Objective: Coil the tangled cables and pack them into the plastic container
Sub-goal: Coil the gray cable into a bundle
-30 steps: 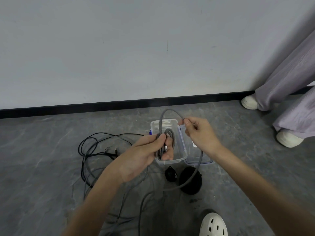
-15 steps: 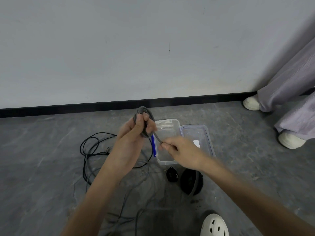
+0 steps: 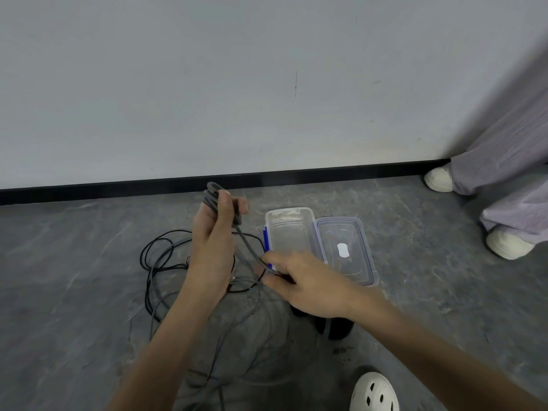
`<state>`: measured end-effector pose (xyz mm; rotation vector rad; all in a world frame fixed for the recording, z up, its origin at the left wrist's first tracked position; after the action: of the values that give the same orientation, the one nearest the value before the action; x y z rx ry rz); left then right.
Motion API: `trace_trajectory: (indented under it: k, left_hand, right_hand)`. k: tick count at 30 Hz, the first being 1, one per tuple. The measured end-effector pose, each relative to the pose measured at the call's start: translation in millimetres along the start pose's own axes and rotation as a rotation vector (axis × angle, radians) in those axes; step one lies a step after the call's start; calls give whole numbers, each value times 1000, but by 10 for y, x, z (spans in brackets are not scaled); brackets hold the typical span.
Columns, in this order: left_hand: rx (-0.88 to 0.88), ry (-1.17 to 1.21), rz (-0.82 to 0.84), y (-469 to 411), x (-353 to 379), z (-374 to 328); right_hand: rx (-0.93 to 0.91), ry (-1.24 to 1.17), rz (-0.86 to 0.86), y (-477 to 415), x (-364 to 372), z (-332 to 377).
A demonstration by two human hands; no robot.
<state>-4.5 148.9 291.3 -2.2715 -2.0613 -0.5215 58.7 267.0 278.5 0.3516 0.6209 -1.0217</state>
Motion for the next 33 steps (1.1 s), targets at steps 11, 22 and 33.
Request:
trace_trajectory:
  k: [11,22,33]
  left_hand:
    - [173,-385,-198,71,-14,-8]
    - [224,-800,-353,21,-77,8]
    - [-66,-1202,8,-87,-32,311]
  right_hand:
    - [80,-143,122,87,62,133]
    - [265,-390,118,272,135,80]
    - [241,-388,-102,329,-352,-4]
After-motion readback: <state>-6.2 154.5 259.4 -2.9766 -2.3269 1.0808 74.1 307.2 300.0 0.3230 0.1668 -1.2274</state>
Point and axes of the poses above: each hand's wrist, its own y-axis away from the middle knuckle, its own x-axis out of the palm, z = x × y, the point moved 5 cm from there along -y, towards the middle knuckle, and after that the axes turned 14 degrees about -x, right-handed, at the moved point
